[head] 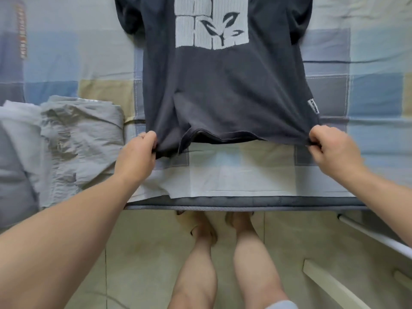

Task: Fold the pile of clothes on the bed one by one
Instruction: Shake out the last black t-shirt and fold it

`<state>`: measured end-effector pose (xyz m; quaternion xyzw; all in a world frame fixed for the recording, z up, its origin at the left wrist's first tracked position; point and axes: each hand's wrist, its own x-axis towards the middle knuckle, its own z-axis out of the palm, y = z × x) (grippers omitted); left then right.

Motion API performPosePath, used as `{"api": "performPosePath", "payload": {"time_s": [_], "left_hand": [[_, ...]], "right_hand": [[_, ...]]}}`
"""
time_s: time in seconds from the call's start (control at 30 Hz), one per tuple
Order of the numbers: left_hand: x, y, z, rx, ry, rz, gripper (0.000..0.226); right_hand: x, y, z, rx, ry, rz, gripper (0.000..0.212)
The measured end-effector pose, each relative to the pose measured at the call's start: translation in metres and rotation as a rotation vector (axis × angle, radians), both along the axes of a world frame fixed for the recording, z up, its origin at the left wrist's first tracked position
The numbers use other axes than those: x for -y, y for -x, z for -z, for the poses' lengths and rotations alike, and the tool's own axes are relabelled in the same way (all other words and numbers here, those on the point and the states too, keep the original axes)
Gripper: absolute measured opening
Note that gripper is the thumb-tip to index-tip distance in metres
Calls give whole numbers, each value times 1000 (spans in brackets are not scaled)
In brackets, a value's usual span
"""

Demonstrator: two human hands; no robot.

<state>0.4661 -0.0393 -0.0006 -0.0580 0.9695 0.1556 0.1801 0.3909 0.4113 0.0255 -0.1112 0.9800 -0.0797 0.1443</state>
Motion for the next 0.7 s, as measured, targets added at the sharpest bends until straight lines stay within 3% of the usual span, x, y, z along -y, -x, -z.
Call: {"api": "performPosePath", "payload": {"time_s": [0.13,0.2,0.3,0.53,0.7], "left_hand": [[33,-21,1,162,136,-145,20],[40,-29,5,256,209,-176,16],[39,-40,11,265,317,-94,14],[9,-44,27,115,454,169,40],[-4,-31,28,309,439,115,27]], "right_hand": [[-5,-23,-5,155,-174,186,29],[-4,-32,-3,165,-208,161,27],[-2,-45,4,145,-217,47,24],[5,-40,15,118,-225,-2,20],[-9,-40,17,163,-265,-14,24]]}}
